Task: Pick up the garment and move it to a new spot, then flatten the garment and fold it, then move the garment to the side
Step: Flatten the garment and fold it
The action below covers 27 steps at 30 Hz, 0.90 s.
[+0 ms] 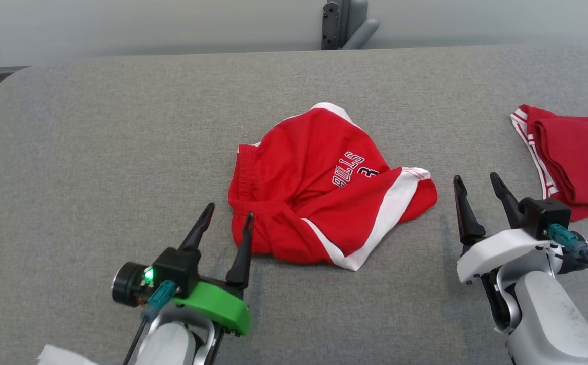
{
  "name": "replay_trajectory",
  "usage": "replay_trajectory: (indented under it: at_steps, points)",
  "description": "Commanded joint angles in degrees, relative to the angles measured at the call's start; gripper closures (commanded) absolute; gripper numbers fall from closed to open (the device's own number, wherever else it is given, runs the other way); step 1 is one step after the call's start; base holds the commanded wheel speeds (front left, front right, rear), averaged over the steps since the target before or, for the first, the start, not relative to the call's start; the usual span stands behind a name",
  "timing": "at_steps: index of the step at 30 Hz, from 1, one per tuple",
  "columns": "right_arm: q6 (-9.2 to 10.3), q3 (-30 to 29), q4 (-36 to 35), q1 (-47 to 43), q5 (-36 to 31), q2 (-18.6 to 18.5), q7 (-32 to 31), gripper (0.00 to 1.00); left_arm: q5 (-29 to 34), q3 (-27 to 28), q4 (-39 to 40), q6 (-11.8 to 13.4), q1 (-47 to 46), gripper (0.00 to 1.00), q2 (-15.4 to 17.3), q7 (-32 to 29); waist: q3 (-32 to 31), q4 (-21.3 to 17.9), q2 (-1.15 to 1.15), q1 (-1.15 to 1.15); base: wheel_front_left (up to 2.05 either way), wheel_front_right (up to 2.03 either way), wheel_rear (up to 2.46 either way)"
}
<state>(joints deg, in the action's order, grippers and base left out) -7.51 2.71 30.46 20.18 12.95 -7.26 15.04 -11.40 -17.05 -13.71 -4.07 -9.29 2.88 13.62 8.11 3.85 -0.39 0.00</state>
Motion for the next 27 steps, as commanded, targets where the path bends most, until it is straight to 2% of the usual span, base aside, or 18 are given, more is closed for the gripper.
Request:
replay_trajectory:
  at_steps: [1,7,14,21,23,27]
  points:
    - [0.05,-0.18,-1.97,-1.71,-0.78,0.38,0.19,0.0,0.7,-1.42,-1.29,-0.74,-2.76,0.0,0.07,-1.44,-0.6,-1.06,0.39,0.0,0.0,0.0,0.0]
    - [0.05,0.61,-6.58,-4.23,-1.89,1.69,0.19,0.0,0.47,-7.37,-6.52,-1.69,-9.78,0.0,0.1,-9.01,-0.65,-2.51,0.39,0.0,0.0,0.0,0.0]
    - [0.05,1.17,-7.64,-4.91,-2.26,2.36,0.19,0.0,-1.56,-11.94,-12.44,0.1,-14.88,0.0,0.12,-15.11,-0.08,-3.49,0.39,0.0,0.0,0.0,0.0]
    - [0.05,0.81,-7.49,-4.95,-2.97,2.41,0.19,0.0,0.34,-14.4,-18.68,1.64,-20.85,0.0,0.16,-22.48,0.3,-3.81,0.39,0.0,0.0,0.0,0.0]
    - [0.05,0.92,-7.0,-4.85,-2.96,2.51,0.19,0.0,1.26,-15.87,-20.66,1.23,-22.43,0.0,0.42,-26.46,0.29,-3.89,0.39,0.0,0.0,0.0,0.0]
    - [0.05,1.18,-6.83,-4.55,-2.79,2.64,0.19,0.0,0.98,-17.28,-21.3,-0.33,-23.42,0.0,1.04,-30.52,0.29,-3.98,0.39,0.0,0.0,0.0,0.0]
